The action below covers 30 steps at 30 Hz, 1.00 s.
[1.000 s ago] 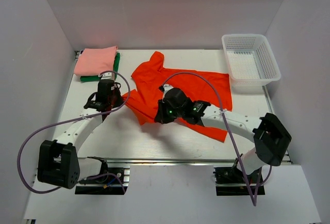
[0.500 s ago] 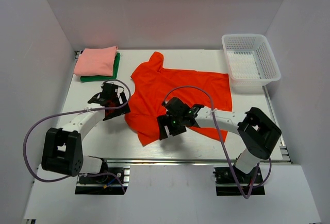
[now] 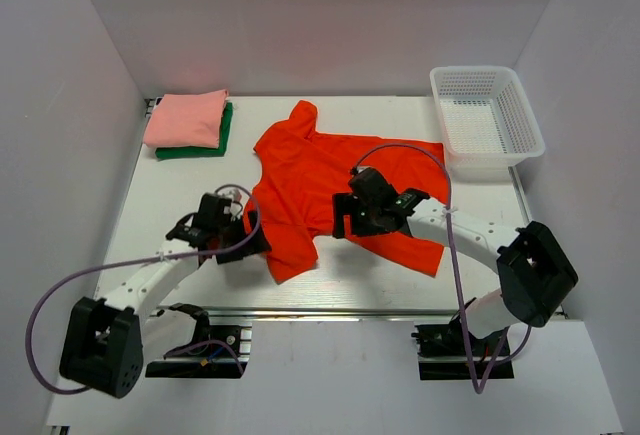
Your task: Fold and stack the t-shirts
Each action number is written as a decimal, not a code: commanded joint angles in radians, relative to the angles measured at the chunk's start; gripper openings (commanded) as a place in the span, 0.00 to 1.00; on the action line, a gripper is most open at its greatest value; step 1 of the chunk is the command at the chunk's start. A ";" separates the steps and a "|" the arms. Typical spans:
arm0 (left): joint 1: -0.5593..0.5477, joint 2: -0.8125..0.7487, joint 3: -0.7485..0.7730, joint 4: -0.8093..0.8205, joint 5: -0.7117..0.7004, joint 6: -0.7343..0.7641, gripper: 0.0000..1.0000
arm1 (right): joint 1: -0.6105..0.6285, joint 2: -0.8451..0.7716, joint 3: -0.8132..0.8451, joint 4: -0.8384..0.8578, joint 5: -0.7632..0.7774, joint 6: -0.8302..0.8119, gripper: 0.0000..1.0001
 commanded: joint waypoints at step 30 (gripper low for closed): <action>-0.321 0.079 0.165 -0.304 -0.130 -0.146 0.00 | -0.313 -0.031 -0.187 0.167 -0.034 -0.007 0.90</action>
